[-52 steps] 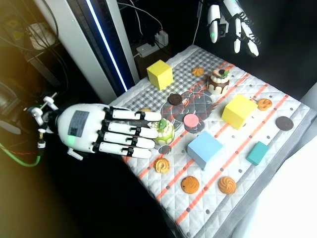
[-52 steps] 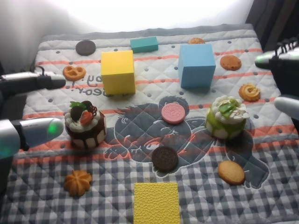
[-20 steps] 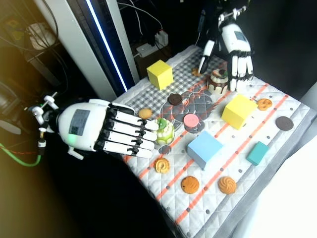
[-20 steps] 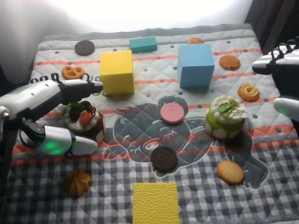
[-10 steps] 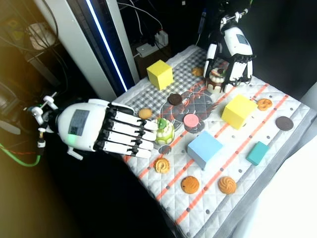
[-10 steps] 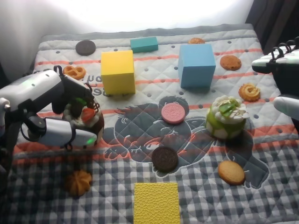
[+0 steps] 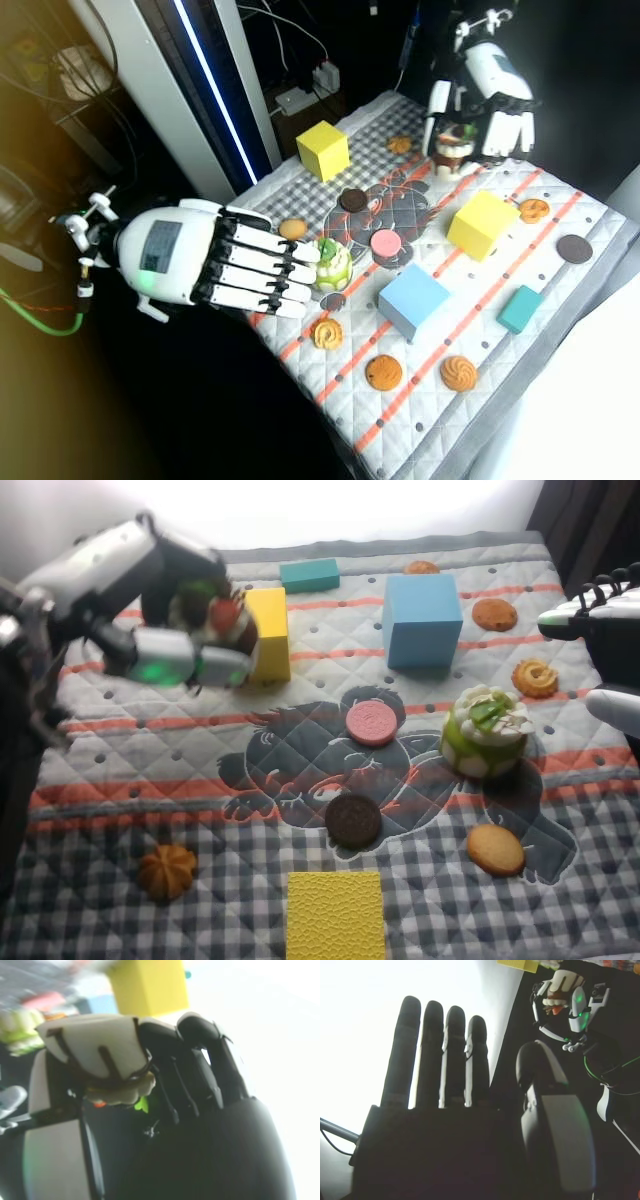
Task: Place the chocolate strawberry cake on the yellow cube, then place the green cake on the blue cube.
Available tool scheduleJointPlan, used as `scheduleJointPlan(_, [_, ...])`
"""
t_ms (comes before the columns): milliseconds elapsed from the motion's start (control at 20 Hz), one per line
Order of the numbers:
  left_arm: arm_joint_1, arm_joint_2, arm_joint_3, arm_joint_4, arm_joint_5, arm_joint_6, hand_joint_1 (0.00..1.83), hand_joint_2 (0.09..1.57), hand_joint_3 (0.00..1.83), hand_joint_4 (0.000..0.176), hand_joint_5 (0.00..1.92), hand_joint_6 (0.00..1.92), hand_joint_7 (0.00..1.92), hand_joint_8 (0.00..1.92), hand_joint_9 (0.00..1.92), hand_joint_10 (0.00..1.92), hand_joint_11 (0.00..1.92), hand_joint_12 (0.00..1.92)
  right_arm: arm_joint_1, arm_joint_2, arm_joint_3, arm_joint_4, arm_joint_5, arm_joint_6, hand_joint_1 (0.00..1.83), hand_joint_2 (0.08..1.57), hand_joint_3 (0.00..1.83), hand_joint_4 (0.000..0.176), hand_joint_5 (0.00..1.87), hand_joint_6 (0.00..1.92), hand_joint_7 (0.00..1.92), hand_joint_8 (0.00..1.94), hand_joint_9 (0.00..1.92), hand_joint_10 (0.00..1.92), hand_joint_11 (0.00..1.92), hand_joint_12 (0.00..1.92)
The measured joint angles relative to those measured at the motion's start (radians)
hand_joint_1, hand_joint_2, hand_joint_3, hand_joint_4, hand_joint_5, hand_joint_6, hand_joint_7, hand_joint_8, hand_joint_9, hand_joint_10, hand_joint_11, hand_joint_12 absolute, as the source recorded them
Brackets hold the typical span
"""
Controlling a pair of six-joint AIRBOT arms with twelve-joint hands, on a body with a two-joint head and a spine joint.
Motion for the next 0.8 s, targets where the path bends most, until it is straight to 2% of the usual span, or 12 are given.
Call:
scheduleJointPlan(100, [-0.044,-0.036,0.052,-0.021,0.036,0.001,1.13,1.1,0.0,0.0,1.01,0.92,1.1,0.76,0.95,1.27,0.5,1.8,0.0,-0.004,0.002,0.002,-0.002,0.0,0.51,1.34,0.0,0.0,0.56,0.0,0.62,0.0,0.57,0.0,0.53,0.03])
scheduleJointPlan(200, [-0.076,-0.071,0.111,-0.058,0.068,0.0,1.13,1.09,0.0,0.0,1.02,0.9,1.14,0.68,0.95,1.24,0.53,1.76,0.001,-0.007,0.007,-0.003,-0.004,0.0,0.49,1.34,0.0,0.0,0.54,0.0,0.6,0.0,0.56,0.0,0.51,0.02])
scheduleJointPlan(250, [-0.089,-0.087,0.139,-0.071,0.083,0.002,1.13,1.09,0.0,0.0,1.02,0.9,1.13,0.73,0.96,1.29,0.55,1.78,0.003,-0.008,0.007,-0.002,-0.002,0.0,0.43,1.34,0.0,0.0,0.53,0.0,0.6,0.0,0.56,0.0,0.51,0.02])
scheduleJointPlan(300, [-0.095,-0.098,0.158,-0.082,0.093,0.002,1.14,1.09,0.0,0.0,1.03,0.88,1.11,0.81,0.96,1.34,0.51,1.81,0.008,-0.01,0.01,-0.006,-0.004,0.0,0.44,1.34,0.0,0.0,0.53,0.0,0.59,0.0,0.56,0.0,0.51,0.02])
scheduleJointPlan(350, [-0.099,-0.108,0.17,-0.09,0.101,0.002,1.14,1.09,0.0,0.0,1.03,0.88,1.09,0.8,0.96,1.3,0.49,1.81,0.015,-0.014,0.014,-0.012,-0.005,0.0,0.45,1.34,0.0,0.0,0.53,0.0,0.59,0.0,0.56,0.0,0.51,0.02])
scheduleJointPlan(450, [-0.105,-0.129,0.185,-0.109,0.116,0.001,1.11,1.09,0.0,0.0,1.04,0.88,1.08,0.95,0.95,1.45,0.4,1.88,0.015,-0.015,0.014,-0.017,0.0,0.0,0.42,1.35,0.0,0.0,0.53,0.0,0.58,0.0,0.54,0.0,0.48,0.01])
scheduleJointPlan(550, [-0.105,-0.146,0.198,-0.114,0.129,0.002,1.08,1.09,0.0,0.047,1.03,0.89,1.08,1.1,0.97,1.6,0.35,1.92,0.015,-0.015,0.014,-0.019,0.0,0.0,0.43,1.35,0.0,0.0,0.53,0.0,0.57,0.0,0.53,0.0,0.48,0.0])
scheduleJointPlan(600, [-0.105,-0.15,0.203,-0.121,0.137,0.001,1.07,1.09,0.0,0.061,1.04,0.88,1.08,1.06,0.96,1.56,0.32,1.92,0.015,-0.015,0.014,-0.019,0.0,0.0,0.42,1.36,0.01,0.0,0.52,0.0,0.57,0.0,0.53,0.0,0.48,0.0])
scheduleJointPlan(650, [-0.105,-0.152,0.206,-0.124,0.14,0.001,1.06,1.09,0.0,0.085,1.03,0.89,1.08,1.07,0.97,1.55,0.33,1.92,0.015,-0.015,0.014,-0.019,0.0,0.0,0.41,1.36,0.0,0.0,0.52,0.0,0.57,0.0,0.53,0.0,0.47,0.0])
scheduleJointPlan(700, [-0.105,-0.152,0.206,-0.127,0.14,0.001,1.07,1.09,0.0,0.072,1.03,0.89,1.08,1.09,0.96,1.57,0.34,1.91,0.016,-0.015,0.014,-0.018,-0.001,0.0,0.43,1.36,0.0,0.0,0.52,0.0,0.57,0.0,0.51,0.0,0.45,0.0])
scheduleJointPlan(750, [-0.105,-0.152,0.208,-0.133,0.14,0.001,1.07,1.08,0.0,0.073,1.04,0.87,1.06,1.1,0.97,1.62,0.39,1.92,0.016,-0.015,0.014,-0.019,-0.001,0.0,0.41,1.35,0.0,0.0,0.52,0.0,0.58,0.0,0.51,0.0,0.45,0.0])
scheduleJointPlan(800, [-0.105,-0.152,0.21,-0.133,0.142,0.001,1.07,1.08,0.0,0.083,1.05,0.86,1.06,1.13,0.99,1.61,0.43,1.92,0.016,-0.015,0.014,-0.019,0.0,0.0,0.44,1.36,0.0,0.0,0.52,0.0,0.57,0.0,0.51,0.0,0.45,0.0])
